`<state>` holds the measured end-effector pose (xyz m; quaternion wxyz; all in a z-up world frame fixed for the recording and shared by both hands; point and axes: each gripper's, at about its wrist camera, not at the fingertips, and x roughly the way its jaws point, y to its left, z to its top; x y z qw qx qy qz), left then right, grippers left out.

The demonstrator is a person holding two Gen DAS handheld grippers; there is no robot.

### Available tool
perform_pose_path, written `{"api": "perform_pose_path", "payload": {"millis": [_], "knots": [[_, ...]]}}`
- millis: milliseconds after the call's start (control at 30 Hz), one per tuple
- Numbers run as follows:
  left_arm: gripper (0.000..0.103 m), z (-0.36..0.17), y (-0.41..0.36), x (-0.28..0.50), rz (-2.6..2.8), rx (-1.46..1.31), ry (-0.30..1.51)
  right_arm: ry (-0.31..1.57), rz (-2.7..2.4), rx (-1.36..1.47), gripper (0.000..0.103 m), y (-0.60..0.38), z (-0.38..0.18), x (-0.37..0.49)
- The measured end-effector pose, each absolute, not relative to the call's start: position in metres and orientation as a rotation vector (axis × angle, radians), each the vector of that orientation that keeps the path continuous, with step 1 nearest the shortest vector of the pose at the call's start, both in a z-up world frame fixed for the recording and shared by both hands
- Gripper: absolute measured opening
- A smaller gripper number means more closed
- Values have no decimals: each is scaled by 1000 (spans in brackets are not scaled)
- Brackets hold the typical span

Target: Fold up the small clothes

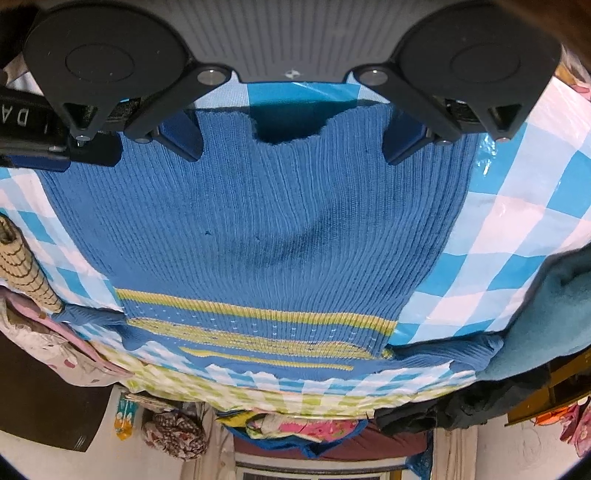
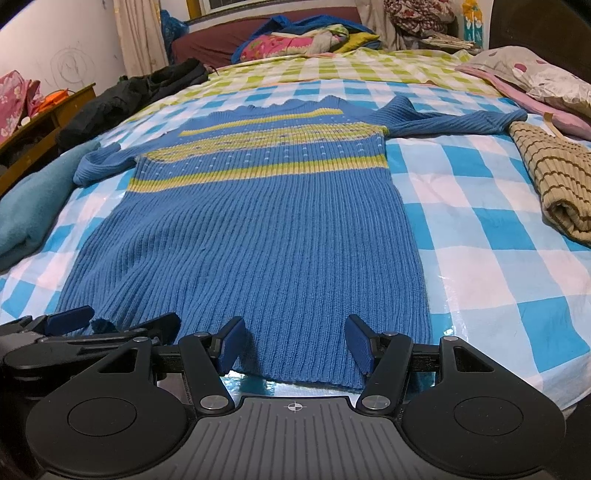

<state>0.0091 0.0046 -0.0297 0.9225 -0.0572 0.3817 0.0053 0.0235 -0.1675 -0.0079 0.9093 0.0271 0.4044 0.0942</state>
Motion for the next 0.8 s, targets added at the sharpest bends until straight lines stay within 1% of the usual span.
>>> {"api": "perform_pose_path", "payload": {"millis": [233,433,800], "knots": [[103,-17,8,8,-7,-154,781,814,202,43,60,-166,3,24],[103,6,3,6,2,-103,692,738,187,-25,60,-164,22,24],[103,36,-2,23,-20,-95,625,682,154,-74,60,-166,47,36]]}}
